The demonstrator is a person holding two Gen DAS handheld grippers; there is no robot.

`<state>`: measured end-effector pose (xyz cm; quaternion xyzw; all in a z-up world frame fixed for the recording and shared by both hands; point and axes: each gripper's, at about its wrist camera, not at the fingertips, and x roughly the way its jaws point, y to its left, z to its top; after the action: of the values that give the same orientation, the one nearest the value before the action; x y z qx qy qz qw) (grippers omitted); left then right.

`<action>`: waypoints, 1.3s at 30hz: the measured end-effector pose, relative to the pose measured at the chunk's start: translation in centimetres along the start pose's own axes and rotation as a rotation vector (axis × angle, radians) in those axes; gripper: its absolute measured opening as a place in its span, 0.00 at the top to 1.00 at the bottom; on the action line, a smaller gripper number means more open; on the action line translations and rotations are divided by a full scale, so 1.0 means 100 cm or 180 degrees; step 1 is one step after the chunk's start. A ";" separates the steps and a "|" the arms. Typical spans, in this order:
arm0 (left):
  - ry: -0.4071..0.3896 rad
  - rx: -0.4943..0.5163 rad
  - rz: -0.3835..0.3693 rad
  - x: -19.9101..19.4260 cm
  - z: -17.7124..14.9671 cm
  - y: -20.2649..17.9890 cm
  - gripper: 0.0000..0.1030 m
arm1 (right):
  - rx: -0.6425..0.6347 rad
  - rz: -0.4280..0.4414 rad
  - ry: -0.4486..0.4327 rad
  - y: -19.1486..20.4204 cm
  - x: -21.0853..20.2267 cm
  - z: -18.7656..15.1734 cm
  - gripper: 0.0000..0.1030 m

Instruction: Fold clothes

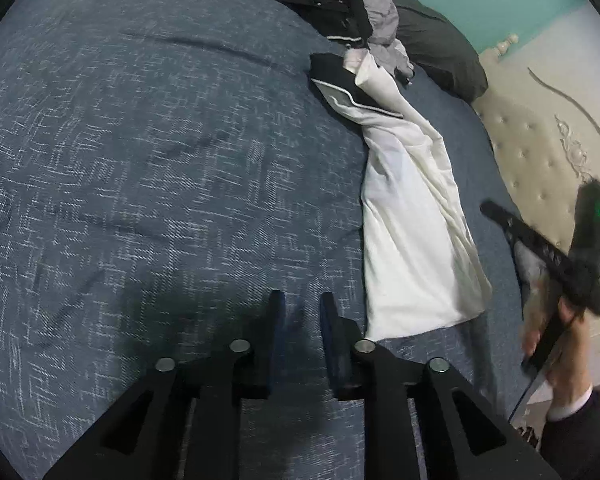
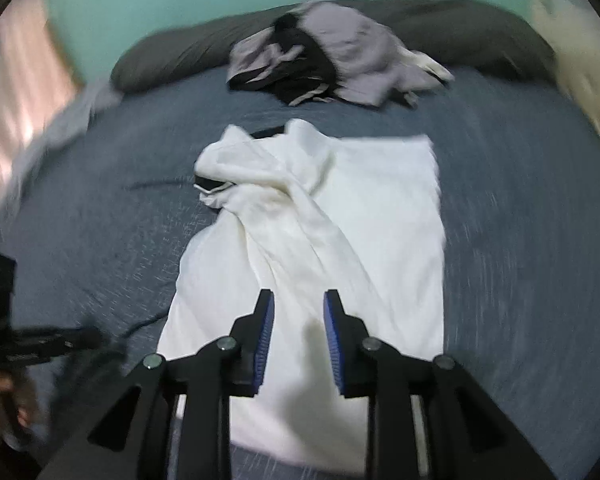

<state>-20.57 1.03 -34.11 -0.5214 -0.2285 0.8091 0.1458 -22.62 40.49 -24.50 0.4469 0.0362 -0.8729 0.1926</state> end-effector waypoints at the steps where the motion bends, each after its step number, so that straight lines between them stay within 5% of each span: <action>1: -0.0006 -0.0001 -0.0007 -0.001 0.001 0.003 0.77 | -0.0130 -0.0035 0.0015 0.006 0.005 0.009 0.67; 3: -0.0005 0.0002 -0.0012 -0.001 0.002 0.007 0.77 | -0.0344 -0.0064 0.0042 0.018 0.014 0.025 0.49; 15: 0.0014 -0.0088 -0.0073 -0.004 0.011 0.029 0.76 | -0.1359 -0.0336 0.0296 0.061 0.079 0.067 0.49; 29: 0.0036 0.0009 0.0017 0.002 0.011 0.021 0.76 | -0.1763 -0.0482 0.0376 0.077 0.109 0.067 0.50; 35: -0.0005 0.0214 0.0352 0.001 0.011 0.014 0.76 | -0.1772 -0.0506 0.0361 0.072 0.112 0.069 0.82; 39: -0.0014 0.0299 0.0440 0.002 0.010 0.011 0.75 | -0.1729 -0.0475 0.0344 0.066 0.111 0.071 0.93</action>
<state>-21.57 -0.04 -34.51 -0.5268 -0.1540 0.8282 0.1135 -31.44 29.37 -28.35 0.4210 0.3117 -0.8179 0.2382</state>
